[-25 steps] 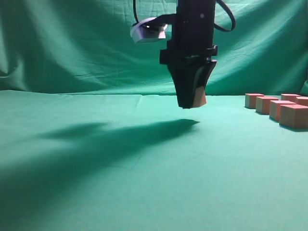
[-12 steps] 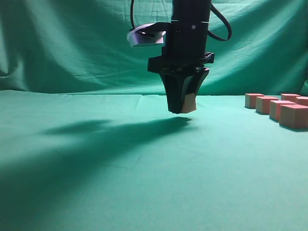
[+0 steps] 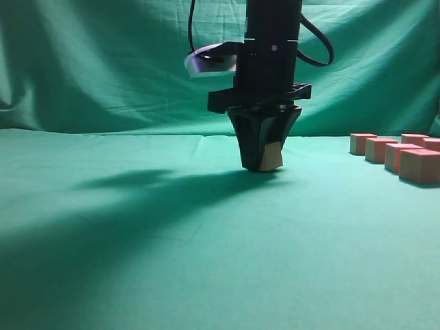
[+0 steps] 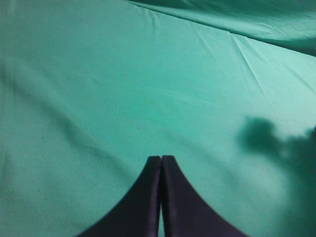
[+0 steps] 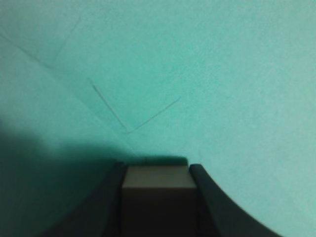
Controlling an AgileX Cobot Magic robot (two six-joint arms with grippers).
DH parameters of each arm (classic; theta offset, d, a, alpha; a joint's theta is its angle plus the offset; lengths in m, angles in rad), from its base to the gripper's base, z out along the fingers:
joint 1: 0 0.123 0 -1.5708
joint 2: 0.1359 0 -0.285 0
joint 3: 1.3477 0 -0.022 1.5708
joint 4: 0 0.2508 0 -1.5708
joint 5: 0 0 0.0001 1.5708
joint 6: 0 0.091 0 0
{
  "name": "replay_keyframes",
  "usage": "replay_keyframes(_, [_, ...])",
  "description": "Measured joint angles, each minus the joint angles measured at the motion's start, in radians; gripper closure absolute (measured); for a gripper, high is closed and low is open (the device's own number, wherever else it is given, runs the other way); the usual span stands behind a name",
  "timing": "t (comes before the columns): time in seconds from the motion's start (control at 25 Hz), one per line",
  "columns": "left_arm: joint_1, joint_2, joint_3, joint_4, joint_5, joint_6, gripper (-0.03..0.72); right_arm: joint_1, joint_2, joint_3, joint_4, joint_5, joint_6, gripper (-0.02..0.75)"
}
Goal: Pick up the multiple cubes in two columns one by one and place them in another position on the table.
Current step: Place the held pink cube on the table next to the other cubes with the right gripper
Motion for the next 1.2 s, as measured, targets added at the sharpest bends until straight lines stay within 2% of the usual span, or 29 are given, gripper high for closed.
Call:
replay_keyframes(0.2, [0.0, 0.0, 0.0, 0.0, 0.0, 0.0, 0.688, 0.0, 0.001, 0.0, -0.008, 0.0, 0.023, 0.474])
replay_keyframes(0.4, [0.0, 0.0, 0.0, 0.0, 0.0, 0.0, 0.688, 0.0, 0.004, -0.004, -0.027, 0.002, 0.05, 0.175])
replay_keyframes(0.48, [0.0, 0.0, 0.0, 0.0, 0.0, 0.0, 0.688, 0.0, 0.005, -0.02, -0.027, 0.021, 0.052, 0.095])
replay_keyframes(0.6, [0.0, 0.0, 0.0, 0.0, 0.0, 0.0, 0.688, 0.0, 0.009, -0.058, -0.027, 0.068, 0.072, 0.094])
replay_keyframes(0.64, [0.0, 0.0, 0.0, 0.0, 0.0, 0.0, 0.688, 0.0, 0.009, -0.08, -0.027, 0.087, 0.077, 0.052])
replay_keyframes(0.92, [0.0, 0.0, 0.0, 0.0, 0.0, 0.0, 0.688, 0.0, -0.004, -0.265, -0.035, 0.195, 0.099, 0.069])
replay_keyframes(1.12, [0.0, 0.0, 0.0, 0.0, 0.0, 0.0, 0.688, 0.0, -0.111, -0.264, -0.044, 0.209, 0.14, 0.069])
replay_keyframes(1.2, [0.0, 0.0, 0.0, 0.0, 0.0, 0.0, 0.688, 0.0, -0.185, -0.233, -0.076, 0.211, 0.162, 0.129])
